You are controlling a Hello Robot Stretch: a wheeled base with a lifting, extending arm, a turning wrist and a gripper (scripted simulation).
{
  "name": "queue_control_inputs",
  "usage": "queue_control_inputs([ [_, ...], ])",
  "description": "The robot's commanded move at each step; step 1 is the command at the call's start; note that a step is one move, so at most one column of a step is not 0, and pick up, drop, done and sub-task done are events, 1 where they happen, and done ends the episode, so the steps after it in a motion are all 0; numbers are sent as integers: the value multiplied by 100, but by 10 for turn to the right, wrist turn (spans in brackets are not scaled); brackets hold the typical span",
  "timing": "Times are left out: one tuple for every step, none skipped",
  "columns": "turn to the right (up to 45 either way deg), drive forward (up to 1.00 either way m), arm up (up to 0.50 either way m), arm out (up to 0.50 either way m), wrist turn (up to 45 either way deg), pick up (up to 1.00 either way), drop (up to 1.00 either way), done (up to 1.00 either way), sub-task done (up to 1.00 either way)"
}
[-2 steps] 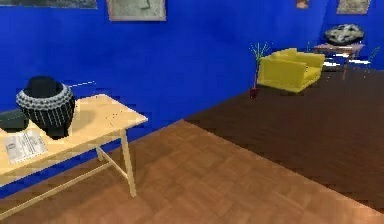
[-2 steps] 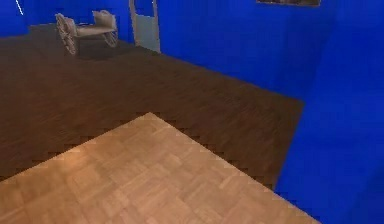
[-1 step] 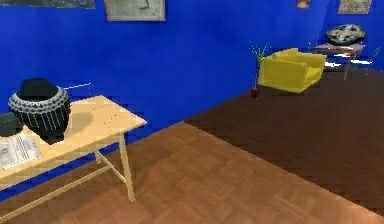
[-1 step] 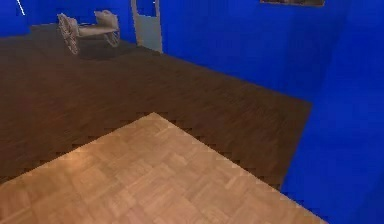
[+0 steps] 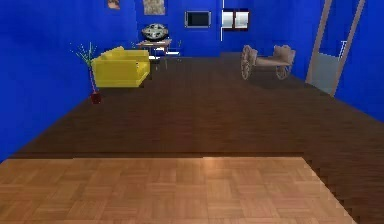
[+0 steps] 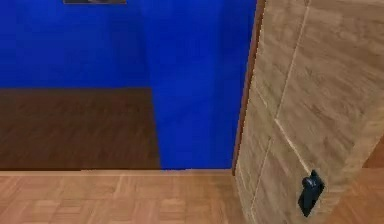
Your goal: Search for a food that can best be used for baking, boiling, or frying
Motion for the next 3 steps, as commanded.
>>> queue_control_inputs([
  [270,0,0,0,0,0,0,0,0],
  [0,100,0,0,0,0,0,0,0],
  [0,100,0,0,0,0,0,0,0],
])
